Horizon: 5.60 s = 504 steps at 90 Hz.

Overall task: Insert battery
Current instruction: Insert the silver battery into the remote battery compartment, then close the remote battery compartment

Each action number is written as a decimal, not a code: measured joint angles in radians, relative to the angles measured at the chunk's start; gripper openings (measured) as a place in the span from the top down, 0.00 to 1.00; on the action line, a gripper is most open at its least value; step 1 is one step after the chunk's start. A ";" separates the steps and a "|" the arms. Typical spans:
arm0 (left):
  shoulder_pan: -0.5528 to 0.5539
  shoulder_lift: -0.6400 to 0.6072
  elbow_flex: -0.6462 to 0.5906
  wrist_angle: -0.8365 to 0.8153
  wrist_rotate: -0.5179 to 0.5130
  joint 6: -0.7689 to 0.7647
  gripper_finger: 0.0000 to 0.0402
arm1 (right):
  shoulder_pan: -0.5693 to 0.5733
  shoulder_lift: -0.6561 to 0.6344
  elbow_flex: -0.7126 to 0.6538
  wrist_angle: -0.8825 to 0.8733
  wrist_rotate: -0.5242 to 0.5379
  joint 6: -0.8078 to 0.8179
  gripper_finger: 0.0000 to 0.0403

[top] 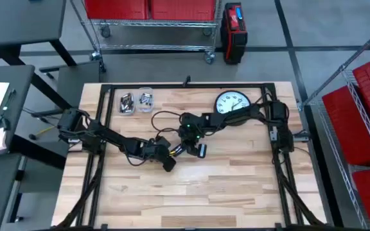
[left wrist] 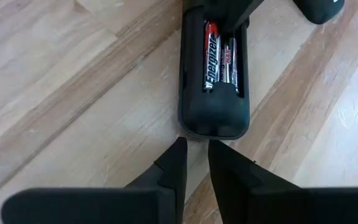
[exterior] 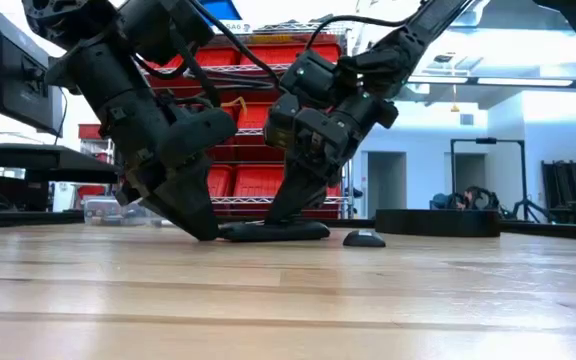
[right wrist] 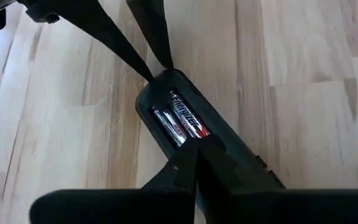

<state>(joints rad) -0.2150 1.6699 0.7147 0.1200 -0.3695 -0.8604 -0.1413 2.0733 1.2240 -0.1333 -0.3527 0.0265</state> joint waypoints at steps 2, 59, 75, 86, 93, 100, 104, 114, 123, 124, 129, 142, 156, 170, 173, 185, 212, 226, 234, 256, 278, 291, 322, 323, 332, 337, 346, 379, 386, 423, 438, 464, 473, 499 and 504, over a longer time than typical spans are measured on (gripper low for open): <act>0.000 0.000 0.000 0.001 0.000 0.000 0.88 | 0.001 0.007 0.000 0.001 -0.002 0.002 1.00; 0.002 0.000 0.000 0.002 0.000 -0.016 0.88 | -0.042 0.020 0.128 -0.126 -0.137 0.100 1.00; 0.002 0.000 0.000 0.003 0.000 -0.015 0.88 | -0.060 0.020 0.226 -0.233 -0.160 0.062 1.00; 0.002 -0.010 0.001 0.000 0.002 -0.009 0.88 | -0.067 0.020 0.329 -0.405 -0.165 -0.042 1.00; 0.002 -0.036 0.009 -0.032 0.008 -0.008 0.88 | -0.073 0.018 0.405 -0.520 -0.167 -0.111 1.00; 0.002 -0.073 0.027 -0.069 0.029 0.008 0.88 | -0.089 -0.021 0.442 -0.603 -0.163 -0.168 1.00; 0.002 -0.100 0.040 -0.110 0.031 0.026 0.88 | -0.102 -0.055 0.448 -0.608 -0.150 -0.181 1.00; 0.005 -0.174 0.088 -0.198 0.032 0.095 0.88 | -0.145 -0.174 0.450 -0.623 -0.104 -0.192 1.00; 0.018 -0.244 0.128 -0.254 0.032 0.164 0.88 | -0.182 -0.302 0.450 -0.651 -0.087 -0.246 1.00; 0.020 -0.251 0.132 -0.257 0.032 0.171 0.88 | -0.185 -0.319 0.450 -0.651 -0.087 -0.255 1.00; 0.033 -0.286 0.147 -0.270 0.032 0.197 0.88 | -0.199 -0.402 0.443 -0.658 -0.085 -0.275 1.00; 0.084 -0.358 0.174 -0.270 0.031 0.191 0.88 | -0.222 -0.601 0.363 -0.645 -0.061 -0.279 1.00; 0.131 -0.379 0.197 -0.189 0.032 0.182 0.88 | -0.234 -0.809 0.126 -0.563 -0.011 -0.198 1.00; 0.157 -0.358 0.205 -0.115 0.054 0.180 0.88 | -0.255 -0.938 -0.167 -0.485 -0.011 0.004 1.00; 0.158 -0.351 0.204 -0.122 0.055 0.169 0.88 | -0.259 -0.946 -0.216 -0.470 -0.012 0.049 1.00; 0.158 -0.291 0.204 -0.090 0.110 0.162 0.84 | -0.286 -0.918 -0.346 -0.401 -0.036 0.174 0.93; 0.121 -0.019 0.263 0.064 0.260 0.204 0.77 | -0.292 -0.628 -0.401 -0.259 -0.074 0.200 0.63; 0.098 0.111 0.338 0.073 0.260 0.294 0.80 | -0.284 -0.477 -0.401 -0.138 -0.183 0.178 0.57; 0.090 0.176 0.382 0.074 0.260 0.346 0.81 | -0.284 -0.404 -0.401 -0.113 -0.249 0.176 0.56; 0.088 0.287 0.440 0.077 0.259 0.423 0.83 | -0.249 -0.303 -0.401 -0.068 -0.358 0.150 0.56; 0.088 0.351 0.440 0.077 0.258 0.420 0.84 | -0.226 -0.285 -0.401 0.021 -0.347 0.156 0.56; 0.088 0.359 0.440 0.078 0.256 0.418 0.84 | -0.225 -0.285 -0.401 0.089 -0.329 0.188 0.56; 0.092 0.359 0.440 0.076 0.250 0.445 0.84 | -0.206 -0.188 -0.393 0.139 -0.349 0.213 0.61; 0.092 0.360 0.440 0.076 0.249 0.446 0.84 | -0.203 -0.187 -0.392 0.139 -0.349 0.213 0.61; 0.092 0.360 0.440 0.076 0.225 0.449 0.84 | -0.180 -0.183 -0.393 0.141 -0.343 0.211 0.61; 0.092 0.360 0.440 0.076 0.208 0.449 0.84 | -0.164 -0.183 -0.393 0.137 -0.343 0.210 0.61; 0.100 0.360 0.440 0.074 0.205 0.449 0.84 | -0.136 -0.183 -0.393 0.119 -0.346 0.209 0.61; 0.119 0.361 0.440 0.073 0.194 0.448 0.84 | -0.107 -0.179 -0.372 0.075 -0.393 0.216 0.67; 0.119 0.361 0.440 0.074 0.194 0.443 0.84 | -0.115 -0.186 -0.360 0.069 -0.396 0.215 0.73; 0.118 0.157 0.484 -0.205 0.184 0.439 0.84 | -0.171 -0.406 -0.311 0.004 -0.348 0.191 0.99; 0.126 0.008 0.553 -0.368 0.082 0.562 0.84 | -0.208 -0.514 -0.265 0.009 -0.332 0.235 1.00; 0.216 -0.168 0.608 -0.354 0.025 0.673 0.82 | -0.255 -0.634 -0.167 0.007 -0.297 0.332 1.00; 0.265 -0.187 0.634 -0.373 0.068 0.678 0.76 | -0.262 -0.647 -0.139 0.004 -0.272 0.378 1.00; 0.295 -0.160 0.698 -0.361 0.150 1.014 0.50 | -0.261 -0.646 -0.107 0.004 -0.216 0.452 1.00; 0.291 -0.147 0.703 -0.345 0.120 1.078 0.47 | -0.262 -0.646 -0.107 0.009 -0.207 0.473 1.00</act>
<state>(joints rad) 0.0761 1.5225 1.4174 -0.2247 -0.2493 0.2179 -0.4036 1.4273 1.1172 -0.1247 -0.5597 0.4995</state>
